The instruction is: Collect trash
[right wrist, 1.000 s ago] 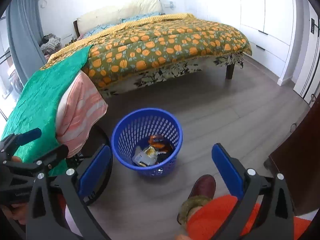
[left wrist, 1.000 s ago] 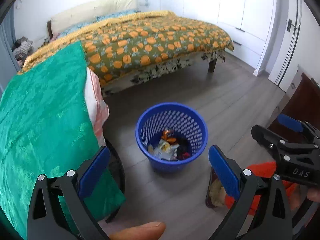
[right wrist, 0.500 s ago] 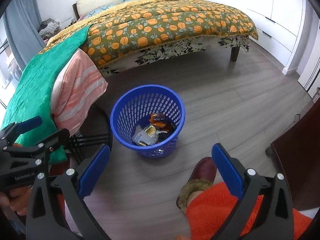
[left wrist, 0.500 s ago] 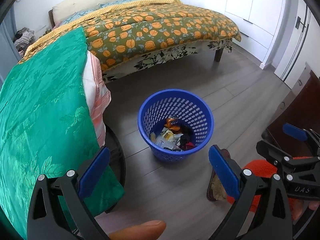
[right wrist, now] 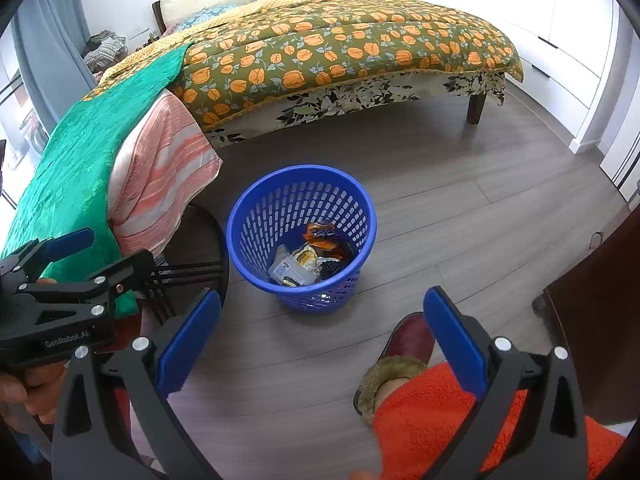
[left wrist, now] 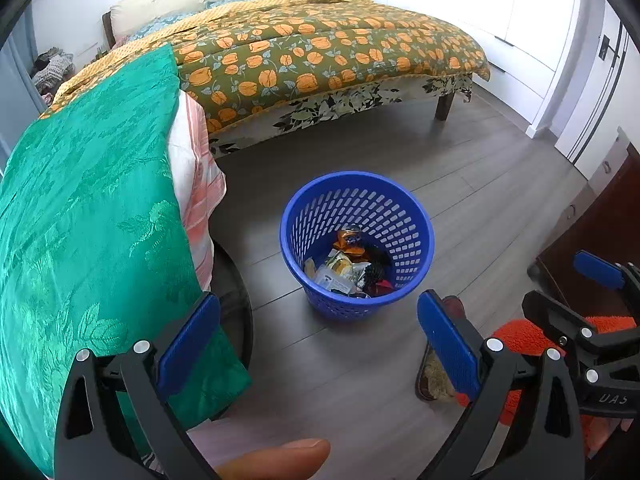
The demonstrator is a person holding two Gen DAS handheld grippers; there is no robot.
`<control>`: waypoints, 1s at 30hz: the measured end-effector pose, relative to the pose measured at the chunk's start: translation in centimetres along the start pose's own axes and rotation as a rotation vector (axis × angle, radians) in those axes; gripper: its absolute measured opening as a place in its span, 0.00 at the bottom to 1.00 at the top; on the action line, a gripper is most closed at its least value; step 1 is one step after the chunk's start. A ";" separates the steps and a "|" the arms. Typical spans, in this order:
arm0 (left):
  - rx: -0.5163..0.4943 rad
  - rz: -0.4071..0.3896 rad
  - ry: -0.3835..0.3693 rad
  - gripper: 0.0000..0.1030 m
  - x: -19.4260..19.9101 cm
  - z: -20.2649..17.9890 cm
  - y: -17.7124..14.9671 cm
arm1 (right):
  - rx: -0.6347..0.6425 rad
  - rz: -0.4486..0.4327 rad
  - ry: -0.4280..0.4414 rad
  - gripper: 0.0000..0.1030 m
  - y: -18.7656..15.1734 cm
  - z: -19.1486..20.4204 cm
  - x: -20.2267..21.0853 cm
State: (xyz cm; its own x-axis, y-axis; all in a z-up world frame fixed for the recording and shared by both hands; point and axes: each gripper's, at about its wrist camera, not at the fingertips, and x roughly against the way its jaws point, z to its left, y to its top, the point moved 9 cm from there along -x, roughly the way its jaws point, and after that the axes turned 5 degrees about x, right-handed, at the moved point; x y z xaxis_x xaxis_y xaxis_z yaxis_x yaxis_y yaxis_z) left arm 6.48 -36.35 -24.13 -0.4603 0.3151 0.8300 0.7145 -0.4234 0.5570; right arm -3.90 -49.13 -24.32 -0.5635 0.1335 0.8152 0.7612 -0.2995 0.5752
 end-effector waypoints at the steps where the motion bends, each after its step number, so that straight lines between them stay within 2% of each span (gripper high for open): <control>1: 0.000 0.001 0.000 0.95 0.0 0.0 0.0 | 0.000 0.000 0.001 0.96 0.0 0.0 0.0; 30: 0.005 0.003 0.001 0.95 -0.1 0.3 -0.1 | 0.029 0.009 0.003 0.96 0.0 0.7 -0.3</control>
State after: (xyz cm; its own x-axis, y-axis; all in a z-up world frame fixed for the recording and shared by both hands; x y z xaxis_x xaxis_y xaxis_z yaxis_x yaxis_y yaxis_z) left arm 6.55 -36.10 -24.30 -0.4589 0.3126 0.8317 0.7183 -0.4204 0.5543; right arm -3.47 -48.54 -24.53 -0.5578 0.1277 0.8201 0.7750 -0.2735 0.5697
